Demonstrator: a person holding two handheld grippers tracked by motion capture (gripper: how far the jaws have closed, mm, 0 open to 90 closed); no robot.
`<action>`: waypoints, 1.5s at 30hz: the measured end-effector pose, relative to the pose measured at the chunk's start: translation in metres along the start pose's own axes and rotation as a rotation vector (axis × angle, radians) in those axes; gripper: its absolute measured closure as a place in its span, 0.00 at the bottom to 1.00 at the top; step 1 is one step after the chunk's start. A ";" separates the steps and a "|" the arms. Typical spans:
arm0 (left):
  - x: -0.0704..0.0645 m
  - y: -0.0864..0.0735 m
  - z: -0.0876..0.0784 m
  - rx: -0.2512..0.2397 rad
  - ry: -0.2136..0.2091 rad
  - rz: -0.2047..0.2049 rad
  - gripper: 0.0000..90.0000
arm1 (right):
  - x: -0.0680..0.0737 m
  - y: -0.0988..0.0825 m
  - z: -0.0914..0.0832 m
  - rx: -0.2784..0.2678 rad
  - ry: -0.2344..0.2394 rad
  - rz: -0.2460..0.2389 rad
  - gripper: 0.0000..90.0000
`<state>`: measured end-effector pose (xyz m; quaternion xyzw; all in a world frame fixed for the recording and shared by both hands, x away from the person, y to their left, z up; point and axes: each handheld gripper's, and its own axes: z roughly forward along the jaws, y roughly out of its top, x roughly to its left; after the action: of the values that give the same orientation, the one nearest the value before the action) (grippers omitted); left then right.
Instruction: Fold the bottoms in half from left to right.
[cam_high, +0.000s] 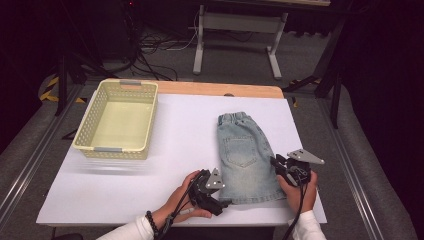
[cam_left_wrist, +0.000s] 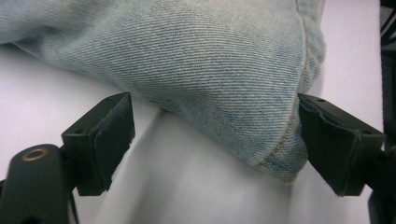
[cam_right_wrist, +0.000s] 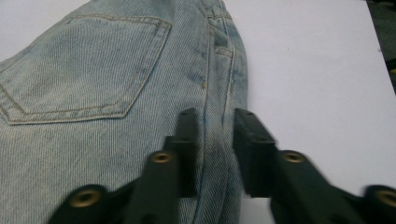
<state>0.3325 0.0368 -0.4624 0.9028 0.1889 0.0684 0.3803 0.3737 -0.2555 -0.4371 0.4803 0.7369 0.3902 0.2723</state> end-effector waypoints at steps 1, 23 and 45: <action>0.001 0.001 0.001 0.009 -0.008 -0.009 0.21 | 0.000 0.001 0.001 -0.005 0.001 0.001 0.65; -0.001 0.001 0.000 -0.004 -0.002 0.055 0.85 | -0.031 0.068 0.134 0.198 0.191 0.004 0.27; 0.035 -0.035 -0.063 -0.036 0.117 0.017 0.89 | 0.010 0.085 0.140 0.164 0.253 -0.087 0.80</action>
<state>0.3380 0.1146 -0.4444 0.8917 0.2019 0.1280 0.3843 0.5208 -0.1826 -0.4432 0.4157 0.8148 0.3739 0.1536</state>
